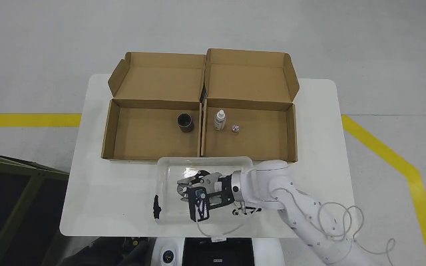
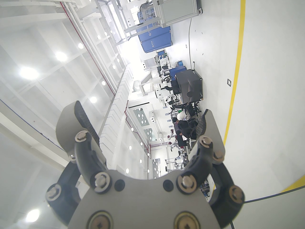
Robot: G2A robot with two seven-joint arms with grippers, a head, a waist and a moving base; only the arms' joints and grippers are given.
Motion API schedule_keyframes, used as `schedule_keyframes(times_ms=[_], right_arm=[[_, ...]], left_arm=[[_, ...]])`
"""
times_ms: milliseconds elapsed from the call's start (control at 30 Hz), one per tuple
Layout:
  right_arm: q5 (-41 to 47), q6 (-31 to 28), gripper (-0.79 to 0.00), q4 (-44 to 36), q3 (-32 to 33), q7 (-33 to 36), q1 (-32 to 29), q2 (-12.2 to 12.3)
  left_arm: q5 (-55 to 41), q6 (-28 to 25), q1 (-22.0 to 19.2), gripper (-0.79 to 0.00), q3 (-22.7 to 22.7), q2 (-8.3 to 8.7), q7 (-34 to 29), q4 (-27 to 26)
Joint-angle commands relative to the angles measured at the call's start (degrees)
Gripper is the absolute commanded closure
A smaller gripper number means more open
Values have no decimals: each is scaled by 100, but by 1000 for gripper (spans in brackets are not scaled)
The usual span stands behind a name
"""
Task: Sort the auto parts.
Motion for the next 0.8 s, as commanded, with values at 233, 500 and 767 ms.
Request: schedule_keyframes(times_ms=[233,500,767], right_arm=[[571,64,0,-210,373,-121,103,50],[906,159,0,-139,577,-163,161,87],[1144,275,0,-205,777,-229,177,127]], left_arm=[[0,0,0,-785,0,0,0,0],[0,0,0,-785,0,0,0,0],[0,0,0,-785,0,0,0,0]])
